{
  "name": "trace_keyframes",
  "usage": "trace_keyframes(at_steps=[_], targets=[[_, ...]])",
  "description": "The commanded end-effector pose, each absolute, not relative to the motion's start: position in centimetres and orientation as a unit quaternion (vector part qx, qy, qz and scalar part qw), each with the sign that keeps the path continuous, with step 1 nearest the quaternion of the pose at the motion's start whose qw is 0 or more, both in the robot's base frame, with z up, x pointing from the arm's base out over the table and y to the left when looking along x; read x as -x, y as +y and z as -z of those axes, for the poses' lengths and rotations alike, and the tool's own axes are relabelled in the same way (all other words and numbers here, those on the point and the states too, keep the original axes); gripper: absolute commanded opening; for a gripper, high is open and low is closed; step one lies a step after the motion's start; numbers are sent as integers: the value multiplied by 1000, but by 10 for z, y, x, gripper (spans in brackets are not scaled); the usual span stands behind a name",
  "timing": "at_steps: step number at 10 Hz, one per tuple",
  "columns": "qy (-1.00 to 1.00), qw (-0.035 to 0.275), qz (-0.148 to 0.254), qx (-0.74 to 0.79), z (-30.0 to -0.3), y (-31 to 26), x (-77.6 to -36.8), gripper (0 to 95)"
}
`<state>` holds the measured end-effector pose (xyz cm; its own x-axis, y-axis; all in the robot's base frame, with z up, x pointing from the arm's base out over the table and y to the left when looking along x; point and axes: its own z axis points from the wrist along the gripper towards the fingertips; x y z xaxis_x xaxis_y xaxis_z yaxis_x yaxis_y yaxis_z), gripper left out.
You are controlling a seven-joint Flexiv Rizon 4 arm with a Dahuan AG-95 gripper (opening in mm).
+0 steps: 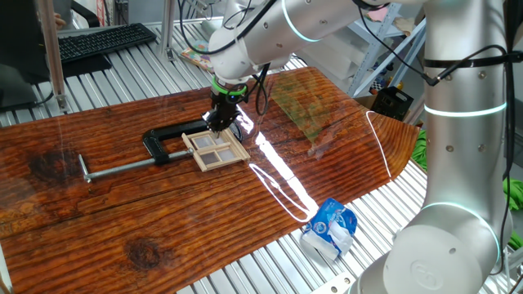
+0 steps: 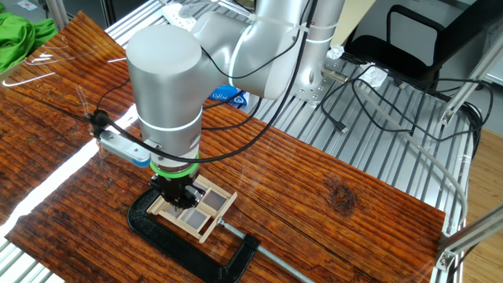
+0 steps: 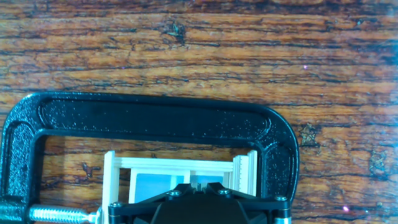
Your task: Close a sliding window
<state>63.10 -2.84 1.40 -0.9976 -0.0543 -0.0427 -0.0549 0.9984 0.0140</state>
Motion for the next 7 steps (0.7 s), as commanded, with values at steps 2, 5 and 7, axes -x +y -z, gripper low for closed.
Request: trace_keyframes(at_steps=[2, 5, 7], targets=[[999, 22, -8, 26, -13, -29, -631, 0], [999, 22, -12, 24, -10, -29, -630, 0], [999, 23, -14, 22, -9, -28, -630, 0]])
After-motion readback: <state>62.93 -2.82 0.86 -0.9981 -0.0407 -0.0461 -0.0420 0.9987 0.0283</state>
